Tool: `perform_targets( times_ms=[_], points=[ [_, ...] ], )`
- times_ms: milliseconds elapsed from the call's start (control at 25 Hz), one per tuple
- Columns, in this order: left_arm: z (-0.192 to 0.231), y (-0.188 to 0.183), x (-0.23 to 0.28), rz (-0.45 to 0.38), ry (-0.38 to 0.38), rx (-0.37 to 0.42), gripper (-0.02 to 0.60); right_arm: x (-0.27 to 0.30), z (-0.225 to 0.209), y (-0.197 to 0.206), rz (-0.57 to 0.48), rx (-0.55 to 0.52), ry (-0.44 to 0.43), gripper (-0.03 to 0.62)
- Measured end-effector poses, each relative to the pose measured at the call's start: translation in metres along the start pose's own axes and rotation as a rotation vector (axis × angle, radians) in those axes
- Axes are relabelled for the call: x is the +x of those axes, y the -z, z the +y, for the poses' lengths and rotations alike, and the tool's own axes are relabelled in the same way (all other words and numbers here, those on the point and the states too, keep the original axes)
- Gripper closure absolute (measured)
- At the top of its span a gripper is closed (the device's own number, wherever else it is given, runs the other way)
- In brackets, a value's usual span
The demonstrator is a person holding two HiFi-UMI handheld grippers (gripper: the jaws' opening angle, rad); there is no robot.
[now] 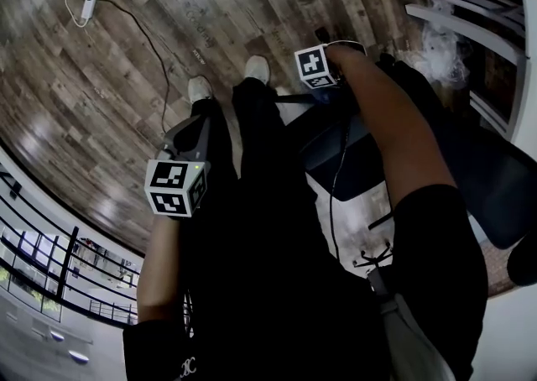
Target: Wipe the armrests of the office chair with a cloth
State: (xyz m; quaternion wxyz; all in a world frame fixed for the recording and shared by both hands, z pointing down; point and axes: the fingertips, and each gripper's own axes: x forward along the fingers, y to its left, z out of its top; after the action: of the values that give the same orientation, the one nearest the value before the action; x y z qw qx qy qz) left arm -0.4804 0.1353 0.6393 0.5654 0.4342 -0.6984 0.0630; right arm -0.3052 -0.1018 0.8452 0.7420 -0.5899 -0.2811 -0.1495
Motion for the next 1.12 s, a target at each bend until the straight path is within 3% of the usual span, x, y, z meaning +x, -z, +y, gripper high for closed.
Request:
perform_targets(
  times_ms=[280,520,720,920,1040,1120],
  points=[
    [0.000,-0.003,0.012,0.026,0.025,0.019,0.575,0.008,-0.037,0.010,-0.131,0.184,0.113,0.519],
    [-0.003,-0.017,0.010,0.027,0.065,0.052,0.575,-0.010,-0.021,0.032,-0.142,0.311,0.056,0.519],
    [-0.004,-0.032,-0.002,0.003,0.096,0.095,0.575,-0.031,0.017,0.037,-0.124,0.286,-0.033,0.519],
    [-0.003,-0.042,-0.019,-0.022,0.119,0.100,0.575,-0.051,0.055,0.040,-0.013,0.251,-0.109,0.520],
    [-0.004,-0.047,-0.030,-0.044,0.128,0.108,0.575,-0.069,0.074,0.034,-0.069,0.275,-0.139,0.520],
    [-0.003,-0.051,-0.036,-0.066,0.133,0.124,0.575,-0.084,0.076,0.026,-0.151,0.287,-0.072,0.520]
  ],
)
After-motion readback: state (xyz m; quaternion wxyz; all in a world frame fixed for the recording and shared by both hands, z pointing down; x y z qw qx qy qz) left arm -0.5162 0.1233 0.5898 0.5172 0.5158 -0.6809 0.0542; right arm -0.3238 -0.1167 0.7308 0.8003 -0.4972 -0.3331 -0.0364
